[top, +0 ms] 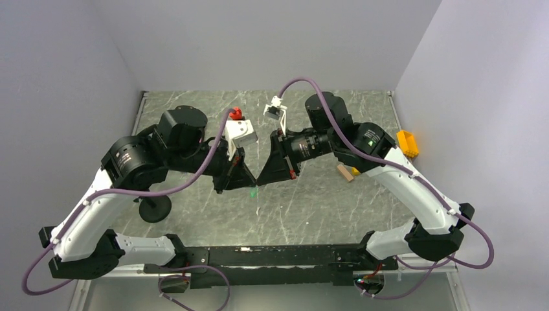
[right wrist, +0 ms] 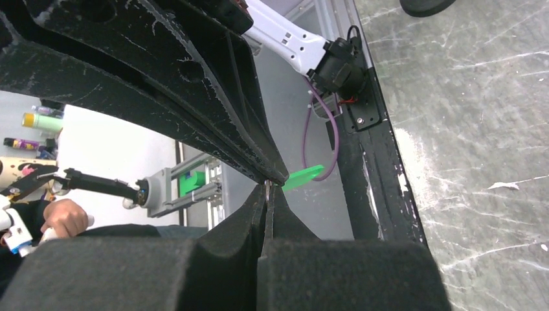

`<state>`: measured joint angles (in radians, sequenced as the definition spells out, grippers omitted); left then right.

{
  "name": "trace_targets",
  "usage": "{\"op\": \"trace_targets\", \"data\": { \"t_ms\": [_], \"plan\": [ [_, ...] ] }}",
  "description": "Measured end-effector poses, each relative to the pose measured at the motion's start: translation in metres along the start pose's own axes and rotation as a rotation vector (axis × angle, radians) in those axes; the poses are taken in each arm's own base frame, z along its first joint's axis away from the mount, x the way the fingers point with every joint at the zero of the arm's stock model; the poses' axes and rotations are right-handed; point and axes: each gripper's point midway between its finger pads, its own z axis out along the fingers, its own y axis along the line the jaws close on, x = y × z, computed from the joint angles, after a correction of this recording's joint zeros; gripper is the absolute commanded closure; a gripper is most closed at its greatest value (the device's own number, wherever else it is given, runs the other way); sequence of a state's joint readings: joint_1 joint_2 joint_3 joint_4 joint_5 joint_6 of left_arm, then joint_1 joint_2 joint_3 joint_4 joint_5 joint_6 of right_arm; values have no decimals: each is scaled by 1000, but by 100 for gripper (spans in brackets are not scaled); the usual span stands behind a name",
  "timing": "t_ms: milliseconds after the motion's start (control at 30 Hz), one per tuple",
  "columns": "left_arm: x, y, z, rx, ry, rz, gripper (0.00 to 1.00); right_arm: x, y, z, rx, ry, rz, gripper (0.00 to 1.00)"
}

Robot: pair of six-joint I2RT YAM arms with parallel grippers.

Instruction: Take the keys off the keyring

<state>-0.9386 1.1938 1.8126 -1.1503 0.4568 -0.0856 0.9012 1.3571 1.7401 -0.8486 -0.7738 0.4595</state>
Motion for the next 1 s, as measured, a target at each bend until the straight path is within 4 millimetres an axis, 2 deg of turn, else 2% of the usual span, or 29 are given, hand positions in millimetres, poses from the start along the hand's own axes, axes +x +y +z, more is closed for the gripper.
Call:
{"op": "trace_targets", "data": {
  "t_ms": [200, 433, 467, 567, 633, 733, 1000],
  "plan": [
    [0, 3, 1, -26, 0, 0, 100, 1, -4, -1, 24, -31, -10, 100],
    [-11, -2, -5, -21, -98, -12, 100, -5, 6, -8, -2, -121, -28, 100],
    [-13, -3, -6, -21, -116, -18, 100, -6, 7, -8, -9, -132, -25, 97],
    [-16, -6, -12, -22, -153, -45, 100, -10, 13, -8, -40, -164, -18, 77],
    [-18, -7, -14, -26, -165, -66, 100, -12, 15, -6, -65, -182, -10, 69],
    [-24, -7, -15, -34, -179, -93, 100, -10, 16, -3, -96, -189, 13, 63],
    [-34, -8, -16, -43, -203, -150, 100, -10, 24, 0, -177, -203, 40, 57]
  ]
}}
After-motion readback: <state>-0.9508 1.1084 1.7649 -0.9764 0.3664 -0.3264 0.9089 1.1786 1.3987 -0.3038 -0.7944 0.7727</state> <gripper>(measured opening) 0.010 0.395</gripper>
